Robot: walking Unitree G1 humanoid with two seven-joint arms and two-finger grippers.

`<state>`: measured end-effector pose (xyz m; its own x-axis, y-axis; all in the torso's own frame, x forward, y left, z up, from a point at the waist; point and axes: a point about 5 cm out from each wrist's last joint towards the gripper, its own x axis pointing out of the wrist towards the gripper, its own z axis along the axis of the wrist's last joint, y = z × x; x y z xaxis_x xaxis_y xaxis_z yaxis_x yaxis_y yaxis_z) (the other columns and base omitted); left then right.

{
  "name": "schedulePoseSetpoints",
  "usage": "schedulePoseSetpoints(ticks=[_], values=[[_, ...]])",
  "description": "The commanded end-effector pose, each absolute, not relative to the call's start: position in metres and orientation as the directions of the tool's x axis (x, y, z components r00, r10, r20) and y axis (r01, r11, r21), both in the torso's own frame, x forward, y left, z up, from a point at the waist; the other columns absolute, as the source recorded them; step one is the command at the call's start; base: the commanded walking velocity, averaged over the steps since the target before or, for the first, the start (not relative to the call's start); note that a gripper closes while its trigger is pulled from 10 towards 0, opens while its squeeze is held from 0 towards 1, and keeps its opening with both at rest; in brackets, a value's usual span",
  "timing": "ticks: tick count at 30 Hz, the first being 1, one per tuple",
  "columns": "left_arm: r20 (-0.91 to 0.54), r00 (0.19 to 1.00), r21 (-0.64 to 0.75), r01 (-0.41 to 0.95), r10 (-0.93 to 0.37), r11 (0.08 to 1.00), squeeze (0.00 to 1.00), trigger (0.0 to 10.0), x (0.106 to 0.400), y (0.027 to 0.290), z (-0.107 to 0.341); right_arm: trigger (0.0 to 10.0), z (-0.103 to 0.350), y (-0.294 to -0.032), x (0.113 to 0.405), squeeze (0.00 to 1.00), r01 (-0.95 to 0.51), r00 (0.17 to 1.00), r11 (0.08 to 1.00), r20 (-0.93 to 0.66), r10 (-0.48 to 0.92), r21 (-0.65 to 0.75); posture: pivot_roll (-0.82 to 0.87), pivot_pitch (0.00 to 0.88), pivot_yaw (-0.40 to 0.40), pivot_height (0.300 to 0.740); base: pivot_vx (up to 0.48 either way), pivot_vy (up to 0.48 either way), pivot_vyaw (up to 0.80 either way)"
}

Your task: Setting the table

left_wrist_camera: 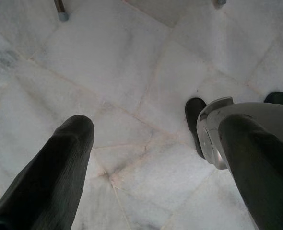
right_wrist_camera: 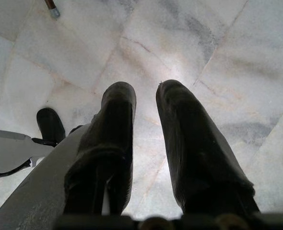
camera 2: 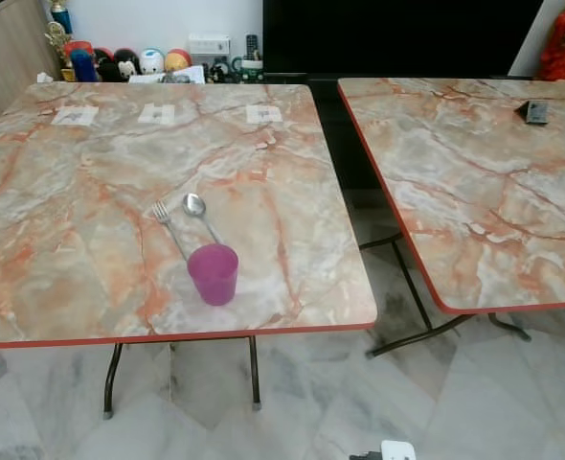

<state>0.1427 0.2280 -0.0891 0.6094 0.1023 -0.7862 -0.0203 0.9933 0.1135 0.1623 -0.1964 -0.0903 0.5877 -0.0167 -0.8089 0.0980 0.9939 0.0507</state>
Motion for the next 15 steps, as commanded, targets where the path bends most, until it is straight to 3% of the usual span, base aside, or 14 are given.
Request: schedulePoseSetpoints(ticks=[1,5,15], values=[[-0.796,0.597,0.107,-0.024,0.1,0.994,0.0,10.0,0.1358,0.2272,-0.0917,10.0,-0.0926,-0.1973,0.1564,0.0,0.11,0.576,0.993,-0.817,-0.024,0.049,0.04,0.106,-0.012,0.74,0.0,0.0,0.0],[-0.795,0.598,0.107,-0.025,0.1,0.994,0.0,10.0,0.1362,0.2271,-0.0916,10.0,-0.0926,-0.1974,0.1563,0.0,0.114,0.576,0.992,-0.817,-0.027,0.048,0.04,0.106,-0.012,0.74,0.0,0.0,0.0],[-0.792,0.602,0.105,-0.029,0.101,0.994,0.0,10.0,0.1364,0.2276,-0.0912,10.0,-0.0926,-0.1972,0.1563,0.0,0.12,0.579,0.991,-0.815,-0.028,0.051,0.04,0.107,-0.011,0.74,-0.26,0.0,0.0]])
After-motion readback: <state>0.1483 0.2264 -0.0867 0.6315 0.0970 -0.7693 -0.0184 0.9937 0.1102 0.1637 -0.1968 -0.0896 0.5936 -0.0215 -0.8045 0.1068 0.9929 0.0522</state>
